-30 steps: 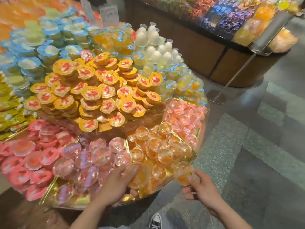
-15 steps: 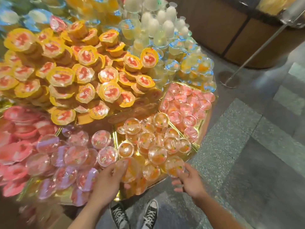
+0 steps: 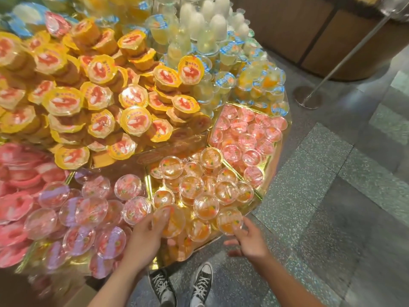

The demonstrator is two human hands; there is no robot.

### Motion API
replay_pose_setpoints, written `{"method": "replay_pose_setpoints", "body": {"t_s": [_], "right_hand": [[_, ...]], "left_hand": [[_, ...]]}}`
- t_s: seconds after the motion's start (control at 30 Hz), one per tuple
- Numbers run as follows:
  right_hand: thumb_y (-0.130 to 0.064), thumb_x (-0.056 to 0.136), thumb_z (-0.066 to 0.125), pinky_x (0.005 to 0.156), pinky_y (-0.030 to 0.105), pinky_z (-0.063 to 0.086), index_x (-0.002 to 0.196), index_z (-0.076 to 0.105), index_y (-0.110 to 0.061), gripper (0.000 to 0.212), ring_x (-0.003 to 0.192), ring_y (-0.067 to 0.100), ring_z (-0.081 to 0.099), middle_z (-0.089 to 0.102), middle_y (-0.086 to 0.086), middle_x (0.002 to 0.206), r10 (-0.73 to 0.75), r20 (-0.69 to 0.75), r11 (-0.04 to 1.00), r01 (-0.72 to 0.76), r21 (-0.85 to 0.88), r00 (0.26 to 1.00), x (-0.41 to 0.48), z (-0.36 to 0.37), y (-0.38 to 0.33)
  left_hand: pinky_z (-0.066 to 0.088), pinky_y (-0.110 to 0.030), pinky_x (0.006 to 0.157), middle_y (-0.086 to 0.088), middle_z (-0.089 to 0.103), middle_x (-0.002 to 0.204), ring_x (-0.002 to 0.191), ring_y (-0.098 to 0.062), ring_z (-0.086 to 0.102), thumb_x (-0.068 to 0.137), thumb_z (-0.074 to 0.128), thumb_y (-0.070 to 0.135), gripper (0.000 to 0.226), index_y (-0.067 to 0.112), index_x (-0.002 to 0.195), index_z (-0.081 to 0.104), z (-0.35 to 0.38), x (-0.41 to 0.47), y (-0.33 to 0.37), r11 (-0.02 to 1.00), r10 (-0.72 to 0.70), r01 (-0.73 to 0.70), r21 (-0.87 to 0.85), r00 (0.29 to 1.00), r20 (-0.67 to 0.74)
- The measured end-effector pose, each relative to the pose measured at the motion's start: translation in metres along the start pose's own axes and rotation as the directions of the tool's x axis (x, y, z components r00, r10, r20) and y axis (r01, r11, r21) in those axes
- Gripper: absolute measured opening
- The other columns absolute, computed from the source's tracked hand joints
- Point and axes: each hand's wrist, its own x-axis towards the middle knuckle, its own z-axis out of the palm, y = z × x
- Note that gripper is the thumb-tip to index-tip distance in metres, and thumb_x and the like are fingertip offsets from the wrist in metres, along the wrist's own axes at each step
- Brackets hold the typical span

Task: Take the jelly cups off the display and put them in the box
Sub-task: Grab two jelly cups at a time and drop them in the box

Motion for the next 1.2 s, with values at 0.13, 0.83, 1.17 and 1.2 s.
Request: {"method": "replay_pose_setpoints", "body": {"t_s": [0.13,0.83,1.17,1.2], "right_hand": [[-0.018,0.099,0.058,0.072,0.046,0.063,0.155,0.034,-0.027,0.061,0.091,0.03,0.073,0.066,0.004,0.121,-0.003,0.011,1.0,0.004,-0.028,1.0,0.001,0.004,0.003],[-0.025,0.098,0.061,0.071,0.044,0.063,0.154,0.028,-0.032,0.066,0.098,0.033,0.072,0.067,0.006,0.121,-0.072,0.104,0.997,0.075,-0.025,0.992,-0.001,0.003,0.005],[-0.028,0.094,0.064,0.073,0.047,0.063,0.145,0.039,-0.03,0.056,0.092,0.033,0.072,0.07,0.011,0.11,-0.079,0.085,0.996,0.081,-0.024,0.993,-0.002,0.003,0.008],[-0.028,0.094,0.064,0.072,0.044,0.063,0.147,0.04,-0.024,0.058,0.089,0.031,0.072,0.07,0.013,0.108,-0.074,0.074,0.997,0.076,-0.024,0.995,-0.002,0.003,0.009]], "left_hand": [[0.057,-0.044,0.077,0.001,0.078,0.086,0.073,-0.023,0.076,0.094,0.048,0.056,0.029,0.037,0.111,0.063,0.005,0.003,0.005,0.999,0.008,-0.01,-0.049,1.0,-0.026],[0.061,-0.041,0.068,-0.007,0.07,0.116,0.071,-0.027,0.076,0.097,0.05,0.049,0.051,0.019,0.138,0.053,0.022,0.02,-0.002,0.986,-0.103,0.091,-0.139,0.992,-0.078],[0.056,-0.031,0.051,-0.009,0.061,0.128,0.071,-0.024,0.076,0.095,0.052,0.054,0.069,0.01,0.147,0.039,0.034,0.036,0.0,0.947,-0.212,0.158,-0.278,0.961,-0.177],[0.056,-0.033,0.051,-0.011,0.063,0.125,0.071,-0.024,0.076,0.095,0.052,0.054,0.066,0.009,0.144,0.042,0.034,0.039,0.0,0.942,-0.224,0.163,-0.293,0.956,-0.191]]}}
